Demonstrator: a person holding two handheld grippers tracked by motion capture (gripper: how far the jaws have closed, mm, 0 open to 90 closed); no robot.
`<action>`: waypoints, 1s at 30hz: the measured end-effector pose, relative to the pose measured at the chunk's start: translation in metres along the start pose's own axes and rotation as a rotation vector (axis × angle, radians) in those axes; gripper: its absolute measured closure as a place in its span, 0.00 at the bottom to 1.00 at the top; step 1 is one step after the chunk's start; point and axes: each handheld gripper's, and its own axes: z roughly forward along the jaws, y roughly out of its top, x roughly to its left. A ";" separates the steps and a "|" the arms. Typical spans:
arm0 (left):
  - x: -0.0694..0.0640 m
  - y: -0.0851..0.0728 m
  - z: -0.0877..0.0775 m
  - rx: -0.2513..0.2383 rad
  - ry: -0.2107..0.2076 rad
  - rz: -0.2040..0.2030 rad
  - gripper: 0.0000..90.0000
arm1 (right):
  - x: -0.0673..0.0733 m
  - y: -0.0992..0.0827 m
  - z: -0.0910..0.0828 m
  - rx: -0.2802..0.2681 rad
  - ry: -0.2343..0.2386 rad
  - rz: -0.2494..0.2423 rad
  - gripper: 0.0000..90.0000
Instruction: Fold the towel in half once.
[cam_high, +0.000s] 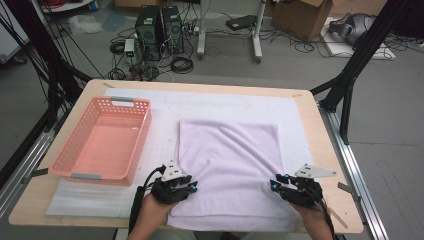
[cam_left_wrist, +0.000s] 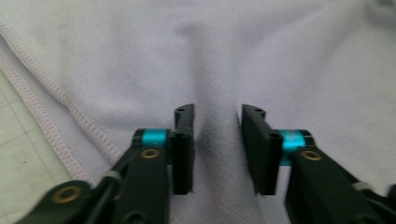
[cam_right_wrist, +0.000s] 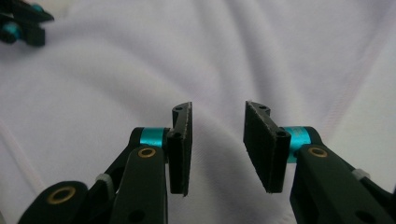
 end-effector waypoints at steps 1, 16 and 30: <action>0.000 0.000 0.000 0.000 0.006 -0.006 0.87 | 0.002 -0.001 0.006 0.041 -0.003 -0.009 0.71; -0.007 -0.005 -0.038 -0.043 -0.096 -0.059 0.95 | 0.011 -0.008 -0.018 0.090 0.079 -0.052 0.97; 0.014 -0.005 -0.047 -0.167 -0.017 -0.125 0.50 | 0.001 -0.006 -0.029 -0.073 0.054 0.043 0.69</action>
